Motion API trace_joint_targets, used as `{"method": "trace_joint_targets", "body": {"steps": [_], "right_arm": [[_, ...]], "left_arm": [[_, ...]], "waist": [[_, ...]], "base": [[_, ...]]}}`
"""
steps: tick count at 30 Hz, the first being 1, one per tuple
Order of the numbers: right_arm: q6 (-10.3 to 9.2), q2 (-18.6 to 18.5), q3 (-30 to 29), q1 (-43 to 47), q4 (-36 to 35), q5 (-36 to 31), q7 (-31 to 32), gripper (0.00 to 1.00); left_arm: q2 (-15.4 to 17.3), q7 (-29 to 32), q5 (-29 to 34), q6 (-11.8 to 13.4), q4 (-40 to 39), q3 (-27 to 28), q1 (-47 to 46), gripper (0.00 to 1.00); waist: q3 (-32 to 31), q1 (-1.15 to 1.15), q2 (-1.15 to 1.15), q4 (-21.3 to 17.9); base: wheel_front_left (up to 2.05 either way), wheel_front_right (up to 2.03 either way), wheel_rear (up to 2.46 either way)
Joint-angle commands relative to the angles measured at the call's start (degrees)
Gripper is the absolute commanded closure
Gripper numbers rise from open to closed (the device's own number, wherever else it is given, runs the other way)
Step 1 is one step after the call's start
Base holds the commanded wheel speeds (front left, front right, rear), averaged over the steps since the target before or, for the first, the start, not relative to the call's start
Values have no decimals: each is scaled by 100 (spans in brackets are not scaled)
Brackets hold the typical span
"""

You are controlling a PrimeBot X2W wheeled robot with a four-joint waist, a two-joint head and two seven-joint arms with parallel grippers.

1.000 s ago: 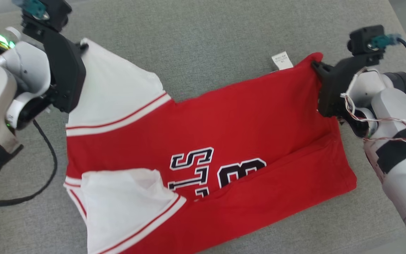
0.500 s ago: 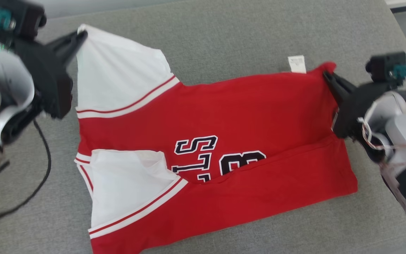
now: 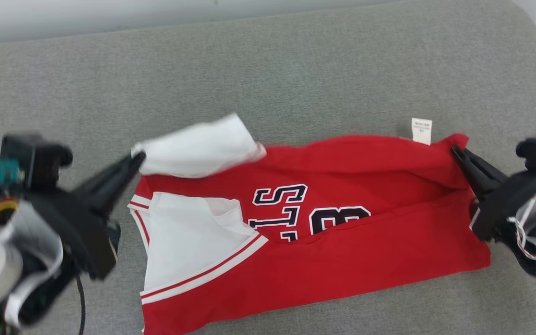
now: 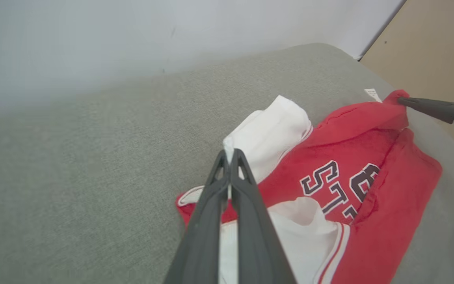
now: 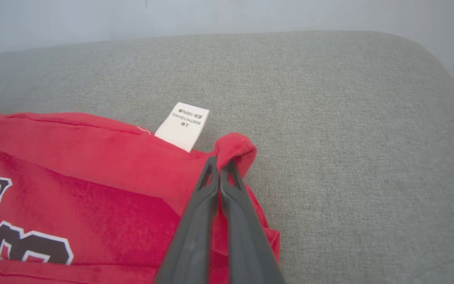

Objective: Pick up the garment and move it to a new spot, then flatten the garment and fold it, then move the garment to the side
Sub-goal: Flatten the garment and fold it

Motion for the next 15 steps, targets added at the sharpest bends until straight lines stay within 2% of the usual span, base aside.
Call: {"method": "trace_joint_targets", "body": {"steps": [1,9,15], "right_arm": [[-10,-114,20,165,-93,78,-112,100],[-10,-410,-35,538,-241,-27,-689,100],[-10,-453,-138,768,-147,-12,-866,100]], "left_arm": [[123,-77,-108,156,-272,47,281,100],[605,-540,-368,840,-1376,182,1346,100],[742,-741,-488,1050,-1727,160,1812,100]], "waist": [[-19,1,0,50],[-18,1,0,97],[-16,1,0,154]], "base": [[0,0,0],[0,0,0],[0,0,0]]}}
